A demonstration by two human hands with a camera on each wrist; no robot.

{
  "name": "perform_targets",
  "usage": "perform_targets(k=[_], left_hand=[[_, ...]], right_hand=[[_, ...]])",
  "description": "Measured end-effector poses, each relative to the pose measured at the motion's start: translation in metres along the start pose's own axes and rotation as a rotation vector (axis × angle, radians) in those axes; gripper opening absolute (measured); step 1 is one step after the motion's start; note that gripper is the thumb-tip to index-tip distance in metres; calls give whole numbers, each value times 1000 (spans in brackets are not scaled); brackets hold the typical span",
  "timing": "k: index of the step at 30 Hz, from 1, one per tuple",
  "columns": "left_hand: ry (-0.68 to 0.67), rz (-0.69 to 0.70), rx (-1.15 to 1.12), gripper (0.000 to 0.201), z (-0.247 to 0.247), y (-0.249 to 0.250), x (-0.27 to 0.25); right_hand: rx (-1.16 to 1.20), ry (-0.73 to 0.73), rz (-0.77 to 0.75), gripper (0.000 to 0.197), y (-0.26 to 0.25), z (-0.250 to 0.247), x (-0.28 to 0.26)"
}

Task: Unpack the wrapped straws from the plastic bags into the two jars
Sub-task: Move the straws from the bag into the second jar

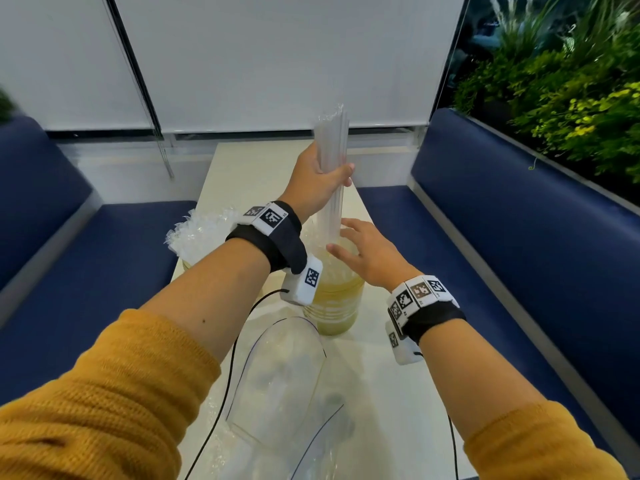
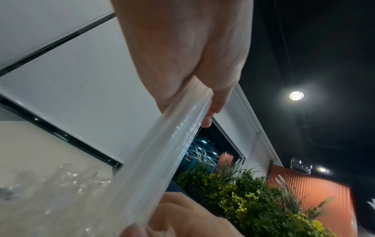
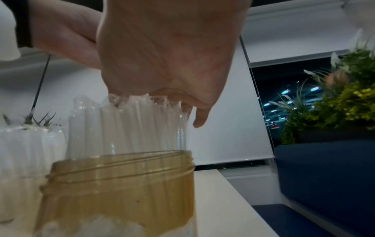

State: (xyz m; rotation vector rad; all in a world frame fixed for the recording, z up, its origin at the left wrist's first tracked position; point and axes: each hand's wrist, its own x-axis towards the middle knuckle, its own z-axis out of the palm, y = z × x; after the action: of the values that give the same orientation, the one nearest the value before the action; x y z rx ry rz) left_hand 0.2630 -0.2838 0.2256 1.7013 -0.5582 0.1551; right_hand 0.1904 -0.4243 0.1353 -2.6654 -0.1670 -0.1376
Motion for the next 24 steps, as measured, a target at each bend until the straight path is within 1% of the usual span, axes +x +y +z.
perform_targets(k=[1,3,5,9,11,13,14,16,18,21,23,24], left_hand=[[-3,-2,4,30,0,-2,-1],[-9,1,3,27,2,-4,-2],[11,-6,-26,26,4,-6,-4],[92,-40,-124,21,10,-8,-7],[123,-52,-141,14,12,-8,-7],[167,-54,-188,12,13,-5,-8],[179,-46,-210,13,14,-4,-6],[178,-31,-213,18,16,-1,-5],[142,-30,-195,18,17,-2,-6],[103,-47,-169,16,17,-8,-9],[80,-38,-133,20,17,-12,-10],[55,-33,-103,24,18,-15,-10]], right_hand=[[34,-1,4,60,4,1,-1],[153,34,7,43,9,2,-2],[238,80,21,34,9,5,0],[172,79,85,15,-1,8,5],[131,44,106,13,-3,8,8],[84,20,133,22,-5,7,8],[65,19,148,33,-6,6,9],[86,32,204,65,-9,4,8],[158,69,272,85,-11,5,7],[194,117,323,100,-10,8,6],[208,138,341,103,-10,9,6],[209,151,342,101,-10,9,6]])
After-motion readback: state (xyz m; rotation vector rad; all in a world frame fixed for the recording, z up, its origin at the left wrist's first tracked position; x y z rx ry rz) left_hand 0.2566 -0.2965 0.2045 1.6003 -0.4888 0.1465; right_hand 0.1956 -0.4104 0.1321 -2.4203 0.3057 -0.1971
